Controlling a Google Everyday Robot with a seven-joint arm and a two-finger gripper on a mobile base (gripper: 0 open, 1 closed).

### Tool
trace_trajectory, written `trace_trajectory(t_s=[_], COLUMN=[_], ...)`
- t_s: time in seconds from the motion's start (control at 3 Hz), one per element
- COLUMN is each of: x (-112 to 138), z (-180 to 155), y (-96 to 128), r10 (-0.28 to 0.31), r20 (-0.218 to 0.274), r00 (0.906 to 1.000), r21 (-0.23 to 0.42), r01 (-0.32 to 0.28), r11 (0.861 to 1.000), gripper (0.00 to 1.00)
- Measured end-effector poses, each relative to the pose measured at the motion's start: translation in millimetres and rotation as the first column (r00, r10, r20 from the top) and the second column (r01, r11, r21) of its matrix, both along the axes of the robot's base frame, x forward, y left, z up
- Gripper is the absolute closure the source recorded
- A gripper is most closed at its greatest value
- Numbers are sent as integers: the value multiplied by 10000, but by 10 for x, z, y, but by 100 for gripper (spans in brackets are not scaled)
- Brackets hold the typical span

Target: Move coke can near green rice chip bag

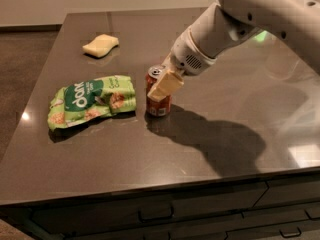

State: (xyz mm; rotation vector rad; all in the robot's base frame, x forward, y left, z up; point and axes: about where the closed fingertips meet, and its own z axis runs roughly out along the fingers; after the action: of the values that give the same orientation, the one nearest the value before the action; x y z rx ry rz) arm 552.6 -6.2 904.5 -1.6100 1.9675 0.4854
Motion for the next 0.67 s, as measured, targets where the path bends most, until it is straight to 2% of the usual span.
trace_trajectory(t_s=[0.67], x=[0], z=[-80], y=[-5], r10=[255], r20=[196], r00=[9995], r21=[153], r01=[-258], r11=[9996], gripper=[13])
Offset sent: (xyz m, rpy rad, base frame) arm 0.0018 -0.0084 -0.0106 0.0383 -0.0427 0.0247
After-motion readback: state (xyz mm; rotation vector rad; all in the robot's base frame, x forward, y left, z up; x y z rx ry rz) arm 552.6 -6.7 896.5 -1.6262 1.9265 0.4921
